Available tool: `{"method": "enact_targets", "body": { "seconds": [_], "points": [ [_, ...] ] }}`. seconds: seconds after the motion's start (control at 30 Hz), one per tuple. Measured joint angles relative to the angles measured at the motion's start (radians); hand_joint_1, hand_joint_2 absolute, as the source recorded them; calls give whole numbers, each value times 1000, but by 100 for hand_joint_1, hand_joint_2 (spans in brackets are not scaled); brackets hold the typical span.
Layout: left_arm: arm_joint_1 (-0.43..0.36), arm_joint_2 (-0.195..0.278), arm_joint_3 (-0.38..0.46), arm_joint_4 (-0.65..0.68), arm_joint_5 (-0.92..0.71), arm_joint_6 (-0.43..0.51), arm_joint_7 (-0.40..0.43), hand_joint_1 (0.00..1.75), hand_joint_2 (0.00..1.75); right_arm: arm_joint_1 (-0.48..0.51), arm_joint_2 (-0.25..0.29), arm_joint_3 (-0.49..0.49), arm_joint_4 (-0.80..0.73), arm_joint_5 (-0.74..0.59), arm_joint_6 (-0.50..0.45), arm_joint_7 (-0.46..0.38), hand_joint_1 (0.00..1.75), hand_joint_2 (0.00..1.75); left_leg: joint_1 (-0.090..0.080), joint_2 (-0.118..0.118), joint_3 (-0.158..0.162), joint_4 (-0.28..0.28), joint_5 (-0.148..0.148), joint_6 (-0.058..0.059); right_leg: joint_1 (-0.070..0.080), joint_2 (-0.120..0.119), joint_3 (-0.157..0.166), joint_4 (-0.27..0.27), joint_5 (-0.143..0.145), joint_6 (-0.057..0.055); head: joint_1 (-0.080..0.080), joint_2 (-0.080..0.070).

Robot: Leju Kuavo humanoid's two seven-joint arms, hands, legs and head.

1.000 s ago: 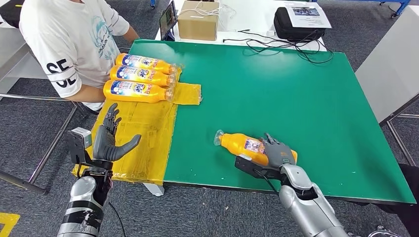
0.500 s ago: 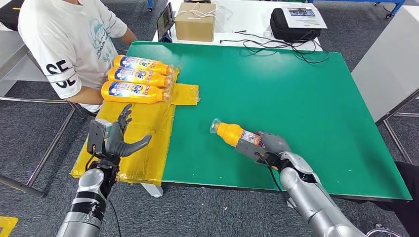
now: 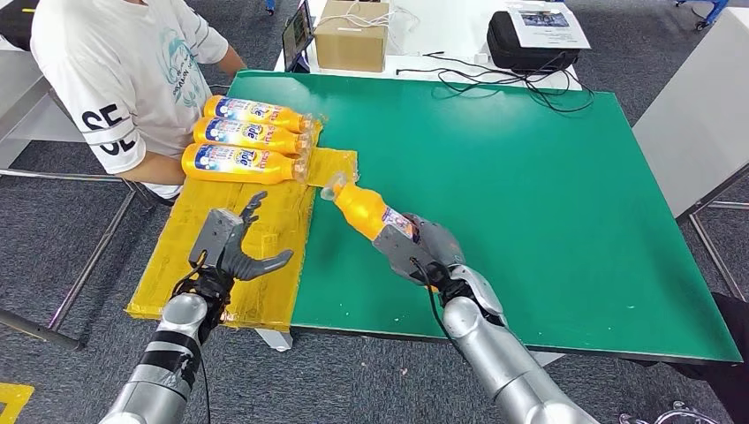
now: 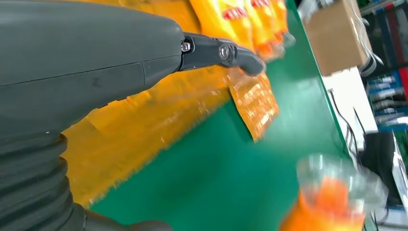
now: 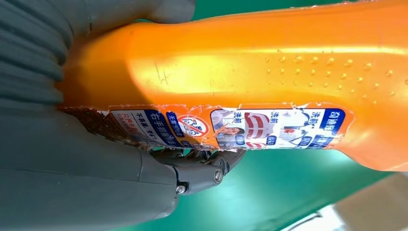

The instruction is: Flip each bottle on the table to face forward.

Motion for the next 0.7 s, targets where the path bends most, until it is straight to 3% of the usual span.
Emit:
{"method": "enact_targets", "body": {
  "seconds": [0.17, 0.43, 0.7],
  "points": [
    [-13, -7, -26, 12, 17, -10, 7, 0, 175, 11, 40, -6, -31, 7, -43, -23, 175, 175, 0, -1, -1, 0, 0, 0, 0, 0, 0, 0, 0, 0, 0, 0],
    [-49, -46, -34, 43, 186, -124, 18, 0, 175, 17, 123, 4, -50, 58, -111, -71, 175, 175, 0, -1, -1, 0, 0, 0, 0, 0, -1, 0, 0, 0, 0, 0],
    [-57, -56, -45, 47, 365, -233, 46, 0, 175, 18, 154, 40, -50, 84, -135, -116, 175, 175, 0, -1, -1, 0, 0, 0, 0, 0, -1, 0, 0, 0, 0, 0]
  ]
}}
